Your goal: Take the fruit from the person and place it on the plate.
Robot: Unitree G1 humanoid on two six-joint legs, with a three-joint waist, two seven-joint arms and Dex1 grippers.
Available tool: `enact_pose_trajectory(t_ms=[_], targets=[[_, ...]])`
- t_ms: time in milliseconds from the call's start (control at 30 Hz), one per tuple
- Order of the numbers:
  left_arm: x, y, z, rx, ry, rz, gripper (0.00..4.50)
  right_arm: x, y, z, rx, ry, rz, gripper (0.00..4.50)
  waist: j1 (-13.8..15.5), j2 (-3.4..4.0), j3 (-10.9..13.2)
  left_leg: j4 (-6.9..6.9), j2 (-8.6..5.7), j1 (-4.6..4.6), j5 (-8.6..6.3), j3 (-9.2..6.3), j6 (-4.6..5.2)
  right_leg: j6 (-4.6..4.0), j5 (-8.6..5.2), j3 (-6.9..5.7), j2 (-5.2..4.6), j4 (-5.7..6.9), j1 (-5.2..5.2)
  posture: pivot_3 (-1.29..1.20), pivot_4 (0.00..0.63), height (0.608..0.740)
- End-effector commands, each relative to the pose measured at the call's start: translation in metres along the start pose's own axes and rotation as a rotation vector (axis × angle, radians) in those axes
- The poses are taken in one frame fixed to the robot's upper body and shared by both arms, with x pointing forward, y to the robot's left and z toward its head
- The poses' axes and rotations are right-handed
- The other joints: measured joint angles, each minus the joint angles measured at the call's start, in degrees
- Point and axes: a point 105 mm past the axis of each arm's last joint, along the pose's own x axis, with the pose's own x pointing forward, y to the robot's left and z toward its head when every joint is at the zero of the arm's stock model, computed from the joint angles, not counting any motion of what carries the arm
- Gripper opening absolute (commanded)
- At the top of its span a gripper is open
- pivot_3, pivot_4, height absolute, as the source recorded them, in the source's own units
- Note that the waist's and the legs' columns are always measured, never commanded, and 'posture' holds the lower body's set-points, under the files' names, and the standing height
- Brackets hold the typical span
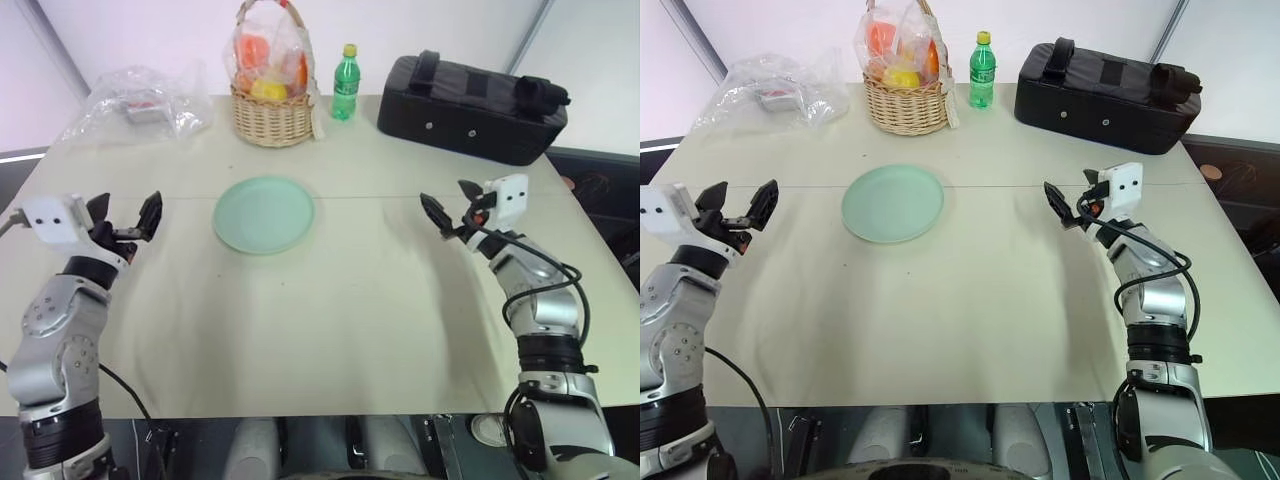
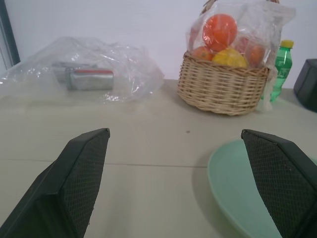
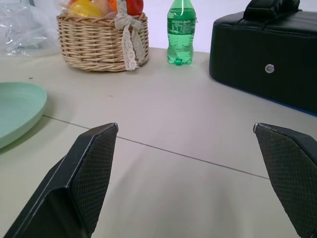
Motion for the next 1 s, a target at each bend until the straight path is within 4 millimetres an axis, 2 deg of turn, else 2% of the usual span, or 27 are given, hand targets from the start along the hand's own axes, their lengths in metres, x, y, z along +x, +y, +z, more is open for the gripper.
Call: enact_pose_trajectory(t_ms=[33,1000], targets=[[-0.0041,0.0043,0.0128,0.032,-0.034,0.002,4.46,-0.0032,-0.0051,0.0181,-0.026,-0.057,-0.012,4.5,0.0,0.0,0.0,-0.01,0.0,0.0,0.0,0.0,0.0,0.0,0.0,0.0,0.0,0.0,0.0,0.0,0.15,0.74],[-0.0108,0.0069,0.0101,0.042,-0.029,0.004,4.46,-0.0025,-0.0028,0.0134,-0.03,-0.043,-0.009,4.5,0.01,0.0,0.0,-0.01,0.01,0.0,0.0,0.01,0.0,-0.02,-0.01,0.0,-0.01,-0.01,0.0,0.0,0.15,0.74]])
